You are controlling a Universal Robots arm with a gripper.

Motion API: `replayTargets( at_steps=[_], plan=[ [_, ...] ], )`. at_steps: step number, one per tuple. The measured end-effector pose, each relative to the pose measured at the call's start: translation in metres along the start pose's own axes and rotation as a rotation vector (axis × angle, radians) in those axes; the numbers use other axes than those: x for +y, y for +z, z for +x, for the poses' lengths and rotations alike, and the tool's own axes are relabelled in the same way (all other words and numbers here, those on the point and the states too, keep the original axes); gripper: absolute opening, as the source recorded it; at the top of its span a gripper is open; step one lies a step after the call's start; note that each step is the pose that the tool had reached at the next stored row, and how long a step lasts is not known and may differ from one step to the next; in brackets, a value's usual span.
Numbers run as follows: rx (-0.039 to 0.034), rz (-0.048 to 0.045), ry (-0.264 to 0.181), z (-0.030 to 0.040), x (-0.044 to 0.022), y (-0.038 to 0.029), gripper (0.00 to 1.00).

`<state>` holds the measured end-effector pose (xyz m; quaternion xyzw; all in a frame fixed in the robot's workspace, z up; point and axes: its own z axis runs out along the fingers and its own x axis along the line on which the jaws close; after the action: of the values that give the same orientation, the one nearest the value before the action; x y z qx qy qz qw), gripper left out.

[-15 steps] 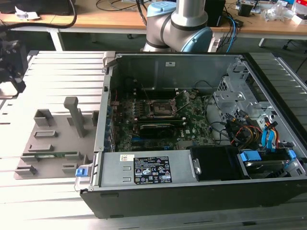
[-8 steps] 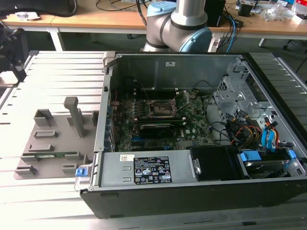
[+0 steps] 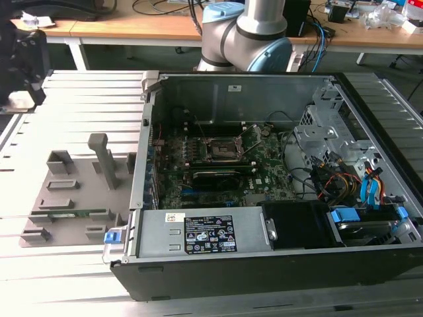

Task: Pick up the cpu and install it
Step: 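Pick up the cpu and move it towards the insertion slot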

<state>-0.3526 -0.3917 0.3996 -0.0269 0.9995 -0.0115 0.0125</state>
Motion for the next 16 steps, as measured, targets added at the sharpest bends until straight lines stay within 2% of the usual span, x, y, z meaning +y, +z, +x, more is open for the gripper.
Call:
replayTargets(
  at_steps=[3,5,13,14,16],
  plan=[
    [0.0000,0.0004,0.000,-0.0094,-0.0005,0.0003,0.55],
    [0.0001,0.0010,0.000,-0.0196,-0.0011,0.0005,0.55],
    [0.0001,0.0016,0.000,-0.0466,-0.0025,0.0012,0.55],
    [0.0001,0.0018,0.000,-0.0534,-0.0028,0.0014,0.55],
    [0.0003,0.0024,0.000,-0.0737,-0.0039,0.0019,0.55]
  ],
)
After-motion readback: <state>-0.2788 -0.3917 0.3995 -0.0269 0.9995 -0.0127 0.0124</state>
